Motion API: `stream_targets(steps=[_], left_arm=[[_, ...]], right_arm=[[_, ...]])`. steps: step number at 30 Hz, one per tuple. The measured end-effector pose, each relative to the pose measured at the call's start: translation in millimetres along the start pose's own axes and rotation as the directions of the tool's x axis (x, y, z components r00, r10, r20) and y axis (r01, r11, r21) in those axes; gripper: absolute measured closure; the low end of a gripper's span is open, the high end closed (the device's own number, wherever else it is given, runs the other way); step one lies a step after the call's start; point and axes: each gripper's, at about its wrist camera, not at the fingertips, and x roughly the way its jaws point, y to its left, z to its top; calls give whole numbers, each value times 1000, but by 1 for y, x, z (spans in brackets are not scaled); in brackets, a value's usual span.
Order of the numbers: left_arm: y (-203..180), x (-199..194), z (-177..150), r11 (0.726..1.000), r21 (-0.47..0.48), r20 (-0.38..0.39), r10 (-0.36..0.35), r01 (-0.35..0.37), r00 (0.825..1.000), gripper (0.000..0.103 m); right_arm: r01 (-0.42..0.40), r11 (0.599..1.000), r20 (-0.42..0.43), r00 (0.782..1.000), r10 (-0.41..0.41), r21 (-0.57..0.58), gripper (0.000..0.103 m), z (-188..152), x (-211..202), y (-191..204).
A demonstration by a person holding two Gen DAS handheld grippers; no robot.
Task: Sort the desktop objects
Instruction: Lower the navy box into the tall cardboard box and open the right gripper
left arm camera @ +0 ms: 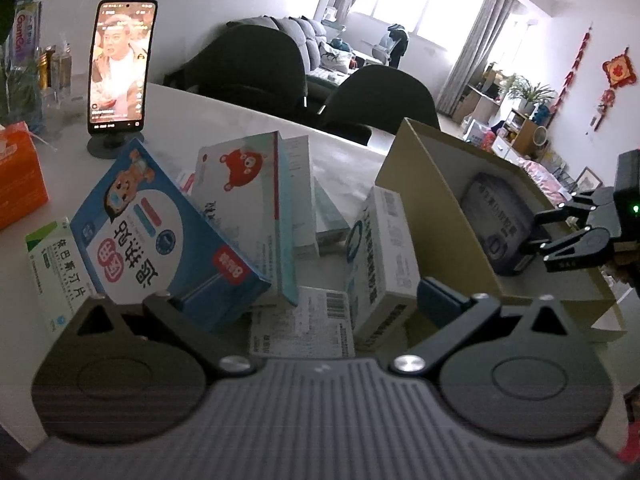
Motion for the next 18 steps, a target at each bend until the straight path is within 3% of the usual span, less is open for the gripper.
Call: stream_targets(steps=[11, 18], left_arm=[[4, -3, -2, 1000, -2, -4, 6, -6, 1000, 0], [16, -13, -2, 1000, -13, 1, 20, -20, 1000, 0]], right_arm=[[71, 992, -43, 997, -67, 103, 44, 4, -2, 8], [-32, 991, 24, 999, 29, 134, 37, -1, -35, -3]])
